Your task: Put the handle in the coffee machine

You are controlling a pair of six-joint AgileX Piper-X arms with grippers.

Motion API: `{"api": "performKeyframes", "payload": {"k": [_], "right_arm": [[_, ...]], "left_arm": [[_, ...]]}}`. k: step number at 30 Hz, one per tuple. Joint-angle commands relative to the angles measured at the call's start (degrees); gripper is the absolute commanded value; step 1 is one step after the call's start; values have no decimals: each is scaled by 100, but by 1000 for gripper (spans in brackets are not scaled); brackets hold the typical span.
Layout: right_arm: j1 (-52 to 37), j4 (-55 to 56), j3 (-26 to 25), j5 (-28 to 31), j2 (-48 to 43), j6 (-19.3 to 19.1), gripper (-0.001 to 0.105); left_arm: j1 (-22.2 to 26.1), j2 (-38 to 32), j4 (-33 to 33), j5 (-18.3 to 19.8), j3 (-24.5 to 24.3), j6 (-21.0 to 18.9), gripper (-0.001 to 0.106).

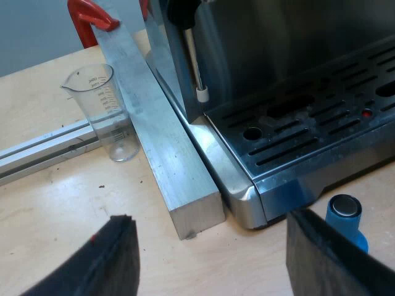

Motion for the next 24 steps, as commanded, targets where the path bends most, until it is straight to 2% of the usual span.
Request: {"api": "performKeyframes", "payload": {"k": [1, 2, 6, 10, 12, 18, 21, 24], "right_arm": [[-24, -13, -35, -2, -259, 812, 57], [-24, 7, -35, -2, -259, 927, 57], [-24, 77, -85, -63, -259, 955, 57], [-24, 93, -367, -74, -193, 955, 56], [-24, 115, -525, -70, -117, 955, 56], [-24, 175, -1159, -159, 482, 862, 56], [-24, 405, -1492, -399, 938, 714, 56], [-24, 754, -1817, -488, 1412, 567, 56]], "left_arm": [[-22, -794, -25, 27, -41, -42, 54], [-22, -794, -8, 27, -41, -42, 54], [-22, -794, 3, 27, -84, -42, 54], [-22, -654, 201, 70, -417, -42, 54], [-22, -508, 320, 228, -625, -42, 54], [-22, 94, 431, 980, -1038, -42, 54], [-33, 389, 431, 1389, -1173, -42, 54], [-51, 728, 431, 1911, -1276, -42, 54]]}}
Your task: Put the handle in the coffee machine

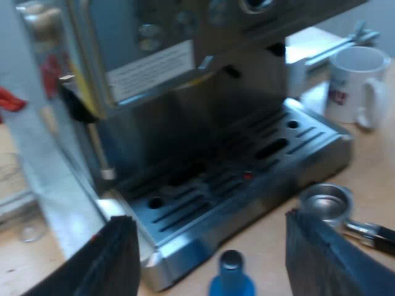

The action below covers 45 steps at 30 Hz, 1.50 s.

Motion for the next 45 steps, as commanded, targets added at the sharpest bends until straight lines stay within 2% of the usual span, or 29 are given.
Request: {"api": "performKeyframes", "payload": {"k": [1, 6, 8, 11, 15, 22, 23, 25, 26, 27, 29, 32, 34, 35, 39, 40, 45], "right_arm": [[-24, 434, -339, -119, 441, -303, 56], [-24, 873, -764, -161, 1154, -920, 54], [-24, 983, -966, -214, 1480, -1146, 46], [-10, 991, -1183, -254, 1852, -1373, 37], [142, 991, -1366, -252, 2227, -1553, 38], [860, 981, -1455, -29, 2839, -1517, 38], [1048, 970, -1455, 103, 2918, -1427, 38], [1235, 946, -1455, 260, 2995, -1240, 38], [1286, 937, -1455, 309, 3024, -1211, 38], [1480, 927, -1455, 442, 3148, -1017, 38], [1736, 929, -1455, 585, 3316, -961, 38], [1924, 929, -1455, 693, 3442, -923, 38], [2029, 929, -1455, 727, 3525, -823, 38], [2171, 929, -1455, 827, 3648, -656, 38], [2329, 929, -1455, 842, 3801, -541, 38], [2430, 929, -1455, 865, 3881, -477, 38], [2683, 929, -1455, 968, 4153, -472, 37]], "left_arm": [[-27, 331, -18, 623, -118, -30, 54], [-27, 824, -18, 1445, -245, 18, 54], [-138, 1074, -18, 1687, -278, 77, 54], [-408, 1367, -18, 1725, -276, 352, 54], [-782, 1684, -18, 1736, -276, 558, 54], [-1768, 2356, -18, 1736, -276, 918, 54], [-2015, 2505, -18, 1718, -276, 1034, 54], [-2092, 2554, -33, 1716, -276, 1059, 54], [-2340, 2729, -33, 1716, -276, 1099, 54], [-2398, 2774, -33, 1716, -276, 1111, 54], [-2586, 2937, -33, 1716, -276, 1238, 54], [-2642, 2990, -33, 1716, -276, 1320, 54], [-2712, 3053, -33, 1716, -276, 1449, 54], [-2762, 3095, -33, 1716, -276, 1516, 54], [-2834, 3189, -51, 1716, -276, 1649, 54], [-2962, 3457, -195, 1760, -276, 1775, 54], [-2962, 3565, -194, 1807, -276, 1775, 54]]}}
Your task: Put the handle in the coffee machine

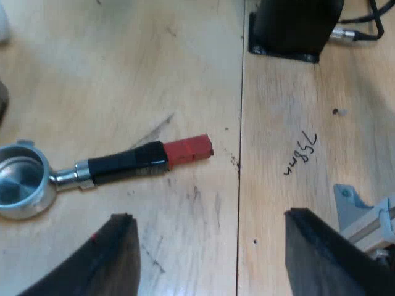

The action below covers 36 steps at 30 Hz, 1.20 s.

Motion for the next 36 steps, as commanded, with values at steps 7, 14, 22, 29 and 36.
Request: {"api": "performKeyframes", "payload": {"k": [7, 14, 22, 29, 36], "right_arm": [[640, 11, 0, 14, 607, 226, 37], [1209, -153, 322, 14, 992, 711, 37], [1930, -955, 1054, 14, 1049, 1230, 10], [2376, -1795, 1495, 14, 1049, 1537, 0], [2403, -2260, 1839, 14, 1049, 1915, 0]], "left_arm": [[-32, 15, -64, 452, -42, 78, 54], [-32, 15, -47, 451, -42, 78, 54], [-32, 15, 51, 517, -28, 78, 54], [-32, 15, 37, 500, -28, 78, 54], [-32, 34, -23, 476, -28, 78, 54]]}}
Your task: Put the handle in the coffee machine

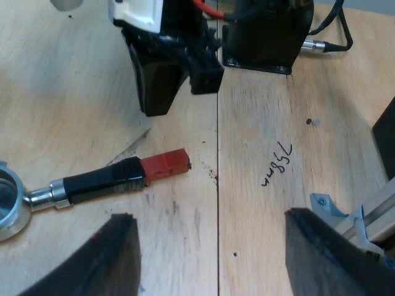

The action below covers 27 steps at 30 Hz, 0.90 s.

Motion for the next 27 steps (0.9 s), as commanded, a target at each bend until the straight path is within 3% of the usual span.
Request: {"api": "performKeyframes", "payload": {"k": [1, 11, 16, 21, 27], "right_arm": [[17, -175, 158, -14, -1, 132, 0], [17, -343, 325, 262, 189, 131, 0], [17, -562, 325, 284, 555, 265, 0], [17, -861, 325, 202, 1056, 475, 0], [17, -864, 325, 82, 1301, 726, 0]], "left_arm": [[-32, 19, -16, 67, -28, -2, 54], [-32, 402, -377, -245, -28, -2, 54], [-32, 524, -412, -520, -8, -2, 54], [-32, 534, -447, -1141, 208, -2, 54], [-32, 534, -435, -1326, 428, -97, 54]]}}
